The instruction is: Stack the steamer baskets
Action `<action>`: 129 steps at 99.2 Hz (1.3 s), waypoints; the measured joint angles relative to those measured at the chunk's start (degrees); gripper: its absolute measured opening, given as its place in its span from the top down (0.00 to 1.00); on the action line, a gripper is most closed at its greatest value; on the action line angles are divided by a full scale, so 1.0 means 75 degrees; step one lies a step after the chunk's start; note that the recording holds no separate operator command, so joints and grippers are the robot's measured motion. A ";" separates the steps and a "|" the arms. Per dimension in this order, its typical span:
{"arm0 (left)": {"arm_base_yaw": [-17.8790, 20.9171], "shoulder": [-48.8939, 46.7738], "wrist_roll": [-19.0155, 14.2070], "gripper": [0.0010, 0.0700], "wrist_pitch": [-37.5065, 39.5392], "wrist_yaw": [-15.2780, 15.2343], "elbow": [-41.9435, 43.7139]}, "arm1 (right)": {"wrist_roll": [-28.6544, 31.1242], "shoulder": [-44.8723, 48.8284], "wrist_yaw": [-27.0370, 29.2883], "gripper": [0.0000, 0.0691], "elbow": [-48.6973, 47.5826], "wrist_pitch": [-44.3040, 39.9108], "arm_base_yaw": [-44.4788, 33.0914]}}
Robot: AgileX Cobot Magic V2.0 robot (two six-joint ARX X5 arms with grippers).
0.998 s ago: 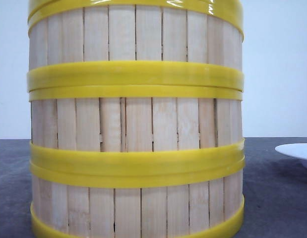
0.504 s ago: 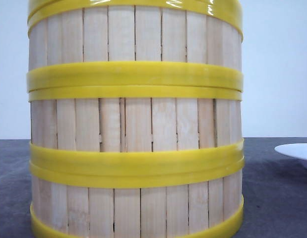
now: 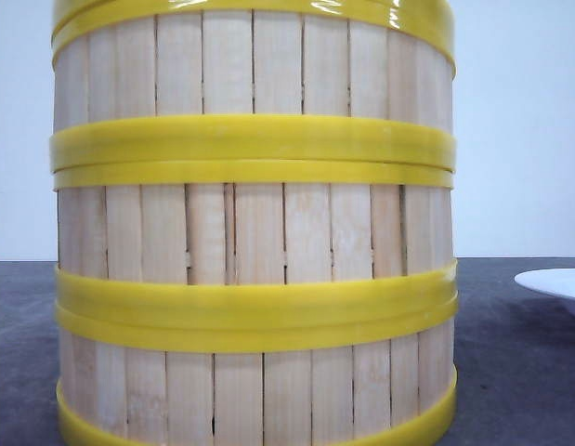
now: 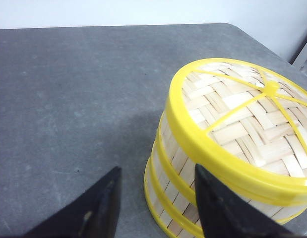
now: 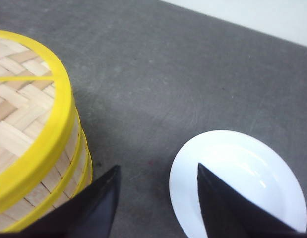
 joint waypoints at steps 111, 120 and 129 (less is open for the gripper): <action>0.0000 0.0000 0.0020 0.98 0.0000 0.0000 0.0000 | 0.0154 -0.0061 0.0035 0.99 0.0000 0.0379 0.0000; 0.0000 0.0000 0.0020 0.98 0.0000 0.0000 0.0000 | 0.0154 -0.0061 0.0035 0.99 0.0000 0.0379 0.0000; 0.0000 0.0000 0.0020 0.98 0.0026 0.0000 0.0000 | 0.0154 -0.0061 0.0035 0.99 0.0000 0.0379 0.0000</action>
